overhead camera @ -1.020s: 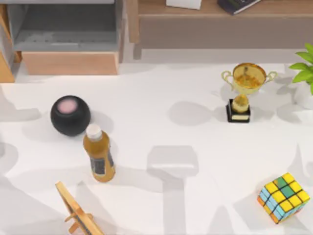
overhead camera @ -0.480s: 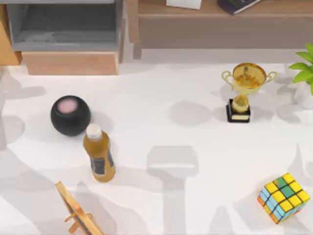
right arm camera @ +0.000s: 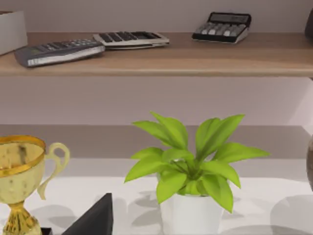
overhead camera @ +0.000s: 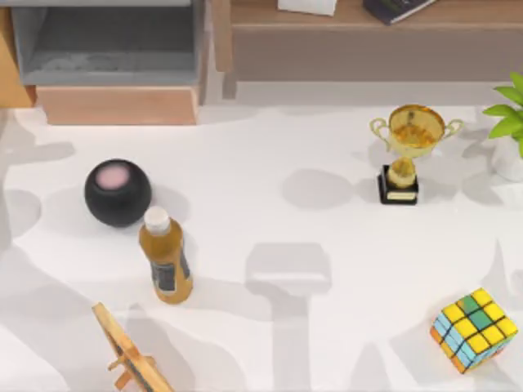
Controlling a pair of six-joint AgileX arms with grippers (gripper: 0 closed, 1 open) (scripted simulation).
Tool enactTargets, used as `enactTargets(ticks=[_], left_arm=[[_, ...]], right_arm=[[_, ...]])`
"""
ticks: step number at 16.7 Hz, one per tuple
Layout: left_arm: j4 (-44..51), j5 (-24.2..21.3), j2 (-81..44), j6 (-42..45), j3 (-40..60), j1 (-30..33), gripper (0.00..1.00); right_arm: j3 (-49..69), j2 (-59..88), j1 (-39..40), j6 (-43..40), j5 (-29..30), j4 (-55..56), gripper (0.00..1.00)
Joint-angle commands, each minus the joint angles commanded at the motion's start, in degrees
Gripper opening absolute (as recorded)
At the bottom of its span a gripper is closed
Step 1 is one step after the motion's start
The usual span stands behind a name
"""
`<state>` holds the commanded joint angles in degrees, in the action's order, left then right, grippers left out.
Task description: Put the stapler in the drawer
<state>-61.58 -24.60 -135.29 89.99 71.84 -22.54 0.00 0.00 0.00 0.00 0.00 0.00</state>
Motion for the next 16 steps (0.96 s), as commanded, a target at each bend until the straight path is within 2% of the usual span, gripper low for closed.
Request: enactTargets(ticks=[10, 16], left_arm=[[0.0, 0.0, 0.0, 0.0, 0.0, 0.0, 0.98], [0.0, 0.0, 0.0, 0.0, 0.0, 0.0, 1.0]], right_arm=[[0.0, 0.0, 0.0, 0.0, 0.0, 0.0, 1.0], [0.0, 0.0, 0.0, 0.0, 0.0, 0.0, 1.0]])
